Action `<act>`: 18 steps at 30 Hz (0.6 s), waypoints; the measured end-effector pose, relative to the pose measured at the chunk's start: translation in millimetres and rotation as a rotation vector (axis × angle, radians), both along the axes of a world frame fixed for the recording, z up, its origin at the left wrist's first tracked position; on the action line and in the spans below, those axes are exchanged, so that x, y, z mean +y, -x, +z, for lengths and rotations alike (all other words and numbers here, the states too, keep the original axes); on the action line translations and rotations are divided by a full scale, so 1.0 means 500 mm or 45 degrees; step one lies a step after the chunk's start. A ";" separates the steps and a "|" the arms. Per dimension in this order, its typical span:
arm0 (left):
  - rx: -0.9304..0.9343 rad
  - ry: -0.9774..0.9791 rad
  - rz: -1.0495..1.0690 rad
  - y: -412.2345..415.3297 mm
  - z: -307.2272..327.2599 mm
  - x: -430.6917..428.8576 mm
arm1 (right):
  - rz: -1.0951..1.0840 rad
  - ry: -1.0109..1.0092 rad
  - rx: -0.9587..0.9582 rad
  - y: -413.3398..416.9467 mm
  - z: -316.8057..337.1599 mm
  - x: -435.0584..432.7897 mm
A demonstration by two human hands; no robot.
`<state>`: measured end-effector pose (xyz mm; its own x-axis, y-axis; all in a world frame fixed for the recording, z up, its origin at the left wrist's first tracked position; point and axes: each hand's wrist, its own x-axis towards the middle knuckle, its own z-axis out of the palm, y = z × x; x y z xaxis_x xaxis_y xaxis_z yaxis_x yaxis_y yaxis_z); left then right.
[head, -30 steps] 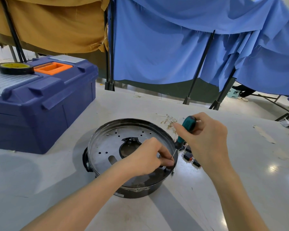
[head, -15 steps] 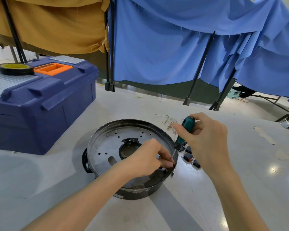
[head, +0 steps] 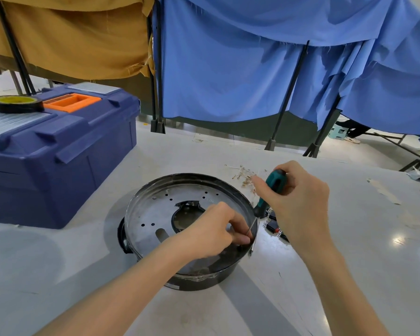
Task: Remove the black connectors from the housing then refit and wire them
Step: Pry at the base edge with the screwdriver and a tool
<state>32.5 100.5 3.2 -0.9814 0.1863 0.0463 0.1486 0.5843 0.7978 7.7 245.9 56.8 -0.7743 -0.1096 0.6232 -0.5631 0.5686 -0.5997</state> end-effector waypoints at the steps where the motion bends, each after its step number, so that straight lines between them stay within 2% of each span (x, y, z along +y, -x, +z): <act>1: 0.002 -0.001 -0.009 -0.001 0.001 0.000 | -0.011 -0.013 0.033 -0.003 0.001 -0.001; 3: -0.007 -0.011 -0.013 -0.002 0.003 -0.002 | 0.113 -0.096 0.004 -0.007 0.012 0.004; 5: -0.022 -0.032 -0.003 -0.004 0.004 -0.005 | 0.355 -0.164 -0.133 -0.008 0.026 0.011; 8: -0.014 -0.059 -0.012 -0.007 0.005 -0.008 | 0.575 -0.138 -0.205 -0.008 0.031 0.014; 14: -0.019 -0.033 -0.005 -0.004 0.003 -0.001 | 0.067 -0.016 0.074 0.000 0.004 -0.004; 16: -0.009 -0.039 0.000 -0.003 0.003 -0.001 | 0.003 -0.009 0.167 -0.004 -0.005 -0.011; 18: -0.015 -0.045 -0.002 -0.002 0.001 -0.002 | 0.067 -0.090 0.140 -0.007 -0.003 -0.011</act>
<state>33.4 99.3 3.8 -0.9817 0.1861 0.0413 0.1398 0.5557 0.8196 10.9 240.5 55.3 -0.6935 -0.1953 0.6935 -0.6538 0.5751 -0.4918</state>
